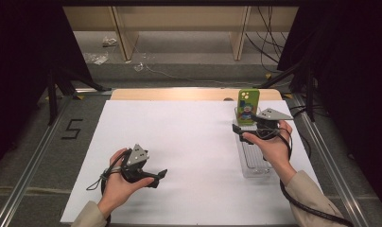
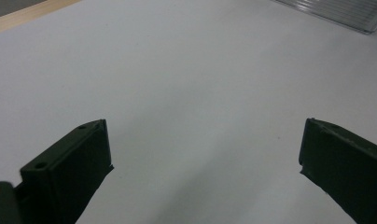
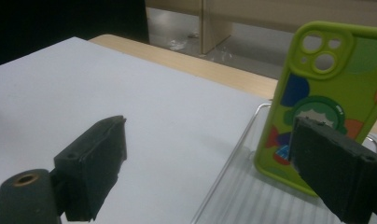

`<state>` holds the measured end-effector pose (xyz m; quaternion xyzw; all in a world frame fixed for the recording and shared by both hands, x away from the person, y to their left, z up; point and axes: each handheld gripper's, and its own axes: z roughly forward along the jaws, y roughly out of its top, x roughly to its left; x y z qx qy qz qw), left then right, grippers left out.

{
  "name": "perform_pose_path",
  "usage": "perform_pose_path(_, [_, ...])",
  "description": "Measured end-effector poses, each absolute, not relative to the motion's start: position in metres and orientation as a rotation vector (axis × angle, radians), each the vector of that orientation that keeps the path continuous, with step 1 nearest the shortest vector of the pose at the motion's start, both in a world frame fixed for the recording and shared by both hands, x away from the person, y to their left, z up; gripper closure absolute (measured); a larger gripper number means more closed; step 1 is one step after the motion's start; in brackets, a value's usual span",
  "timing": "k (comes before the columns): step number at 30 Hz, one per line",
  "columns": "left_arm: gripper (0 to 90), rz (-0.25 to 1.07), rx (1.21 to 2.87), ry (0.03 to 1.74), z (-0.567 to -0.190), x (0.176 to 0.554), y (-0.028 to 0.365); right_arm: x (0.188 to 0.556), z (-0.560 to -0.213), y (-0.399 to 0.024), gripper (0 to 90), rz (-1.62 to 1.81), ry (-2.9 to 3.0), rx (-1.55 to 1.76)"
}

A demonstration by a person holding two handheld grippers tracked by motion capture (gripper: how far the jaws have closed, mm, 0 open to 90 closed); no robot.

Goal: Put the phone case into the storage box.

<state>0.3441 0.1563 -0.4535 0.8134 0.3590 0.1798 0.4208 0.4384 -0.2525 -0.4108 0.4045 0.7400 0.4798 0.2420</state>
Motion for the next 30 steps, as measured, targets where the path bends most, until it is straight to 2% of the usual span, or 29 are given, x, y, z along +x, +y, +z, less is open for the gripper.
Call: perform_pose_path(30, [1.5, 0.455, 2.033, 0.907, -0.453, 0.344, 0.157, 0.404, -0.414, -0.259, 14.1, 1.366, 2.087, 1.031])
